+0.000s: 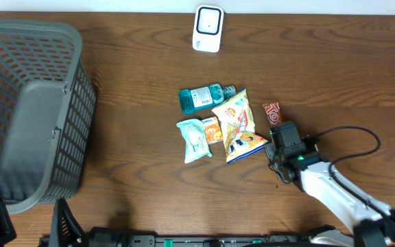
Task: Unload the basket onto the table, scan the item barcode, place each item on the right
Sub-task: 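Close the right gripper on the candy bar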
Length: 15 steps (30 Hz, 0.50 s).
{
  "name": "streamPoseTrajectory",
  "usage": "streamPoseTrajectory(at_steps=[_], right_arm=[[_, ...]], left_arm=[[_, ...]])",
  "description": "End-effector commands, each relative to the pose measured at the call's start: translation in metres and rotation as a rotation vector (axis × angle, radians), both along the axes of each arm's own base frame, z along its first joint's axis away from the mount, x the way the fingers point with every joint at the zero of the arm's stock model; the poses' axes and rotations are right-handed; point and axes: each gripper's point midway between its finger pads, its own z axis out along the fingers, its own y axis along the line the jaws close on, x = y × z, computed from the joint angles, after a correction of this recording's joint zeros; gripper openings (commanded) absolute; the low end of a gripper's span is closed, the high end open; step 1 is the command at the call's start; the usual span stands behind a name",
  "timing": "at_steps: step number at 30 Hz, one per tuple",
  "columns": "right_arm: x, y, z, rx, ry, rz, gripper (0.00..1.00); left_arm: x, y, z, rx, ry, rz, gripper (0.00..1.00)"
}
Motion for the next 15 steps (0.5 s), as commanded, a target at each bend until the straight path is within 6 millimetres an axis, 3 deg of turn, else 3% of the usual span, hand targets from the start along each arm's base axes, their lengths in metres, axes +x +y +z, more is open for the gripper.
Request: streamPoseTrajectory(at_steps=[1,4,5,6,11,12,13,14,15], right_arm=[[0.011,0.012,0.054,0.103,-0.063,0.043,0.01],[0.005,0.005,0.097,0.095,-0.087,0.034,0.02],[0.001,-0.001,0.127,0.071,-0.125,0.043,0.01],[-0.002,-0.002,0.141,0.063,-0.142,0.056,0.02],[-0.012,-0.008,0.184,0.031,-0.238,0.128,0.03],[-0.013,-0.011,0.186,-0.019,-0.254,0.183,0.25],[-0.014,-0.015,0.183,-0.065,-0.250,0.222,0.62],[-0.015,-0.018,0.180,-0.101,-0.242,0.247,0.86],[-0.015,-0.021,0.174,-0.125,-0.224,0.255,0.99]], left_arm=[[0.000,0.001,0.001,0.009,-0.005,0.009,0.98],[0.000,0.001,0.001,0.009,-0.005,0.009,0.98],[0.000,0.001,0.001,0.009,-0.005,0.009,0.98],[0.000,0.001,0.001,0.009,-0.005,0.009,0.98],[0.000,0.001,0.001,0.009,-0.005,0.008,0.98],[0.000,0.001,0.001,0.008,-0.006,0.008,0.98],[-0.001,0.001,0.001,0.008,-0.008,0.008,0.98],[-0.001,0.001,0.002,0.008,-0.010,0.008,0.98],[-0.001,0.001,0.002,0.008,-0.013,0.008,0.98]])
